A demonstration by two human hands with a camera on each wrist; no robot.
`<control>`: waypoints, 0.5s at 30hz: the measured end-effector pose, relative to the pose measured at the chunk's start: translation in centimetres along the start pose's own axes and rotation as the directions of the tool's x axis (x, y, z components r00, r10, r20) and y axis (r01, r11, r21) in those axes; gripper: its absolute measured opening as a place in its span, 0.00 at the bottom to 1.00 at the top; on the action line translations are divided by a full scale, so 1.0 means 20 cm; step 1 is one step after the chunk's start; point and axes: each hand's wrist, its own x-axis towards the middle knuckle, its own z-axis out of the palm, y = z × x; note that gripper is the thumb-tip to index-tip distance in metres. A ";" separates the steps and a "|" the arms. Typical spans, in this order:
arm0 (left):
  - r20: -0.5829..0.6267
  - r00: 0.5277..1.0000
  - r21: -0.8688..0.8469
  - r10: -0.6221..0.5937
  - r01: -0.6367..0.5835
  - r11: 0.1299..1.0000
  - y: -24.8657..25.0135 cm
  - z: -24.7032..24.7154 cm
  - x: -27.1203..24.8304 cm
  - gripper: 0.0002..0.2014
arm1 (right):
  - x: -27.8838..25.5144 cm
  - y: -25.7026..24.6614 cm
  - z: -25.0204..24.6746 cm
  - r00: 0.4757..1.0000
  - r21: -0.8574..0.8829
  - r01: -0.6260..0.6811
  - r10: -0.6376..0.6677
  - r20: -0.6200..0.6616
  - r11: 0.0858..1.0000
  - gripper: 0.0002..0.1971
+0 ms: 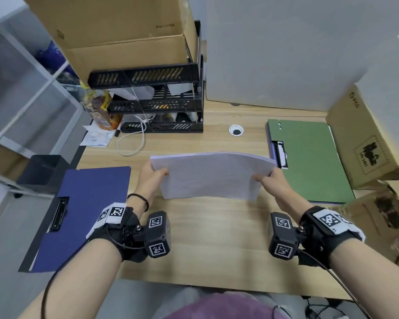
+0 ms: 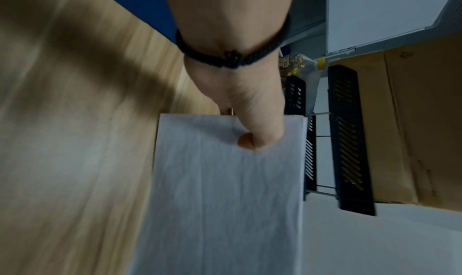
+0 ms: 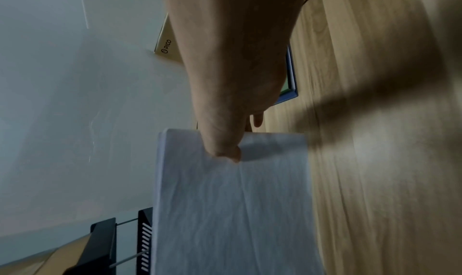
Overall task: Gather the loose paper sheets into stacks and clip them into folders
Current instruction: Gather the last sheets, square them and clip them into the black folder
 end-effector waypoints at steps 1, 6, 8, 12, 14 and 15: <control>0.021 0.999 0.029 -0.027 0.027 0.999 -0.04 -0.02 -0.01 0.14 | -0.01 0.02 -0.01 1.000 -0.016 -0.012 0.012 0.022 1.000 0.15; 0.110 0.990 0.059 -0.088 0.082 0.995 -0.12 -0.04 -0.04 0.16 | 0.00 0.02 0.00 0.996 -0.066 -0.020 0.026 0.088 0.998 0.10; 0.061 0.997 -0.015 -0.049 0.050 0.999 -0.05 -0.02 -0.02 0.15 | 0.01 -0.04 -0.01 0.997 -0.054 0.014 -0.010 0.072 0.998 0.10; 0.038 0.997 -0.080 -0.062 0.064 0.995 -0.05 -0.05 0.00 0.16 | -0.04 -0.03 -0.03 0.990 -0.095 0.020 -0.007 0.142 0.995 0.13; 0.086 0.988 -0.041 -0.126 0.129 0.991 -0.13 -0.05 -0.03 0.15 | -0.07 0.02 -0.02 0.976 -0.167 0.040 -0.003 0.219 0.985 0.16; 0.094 0.985 -0.021 -0.143 0.146 0.989 -0.14 -0.04 -0.04 0.14 | -0.08 0.03 -0.02 0.967 -0.219 0.064 -0.006 0.255 0.974 0.17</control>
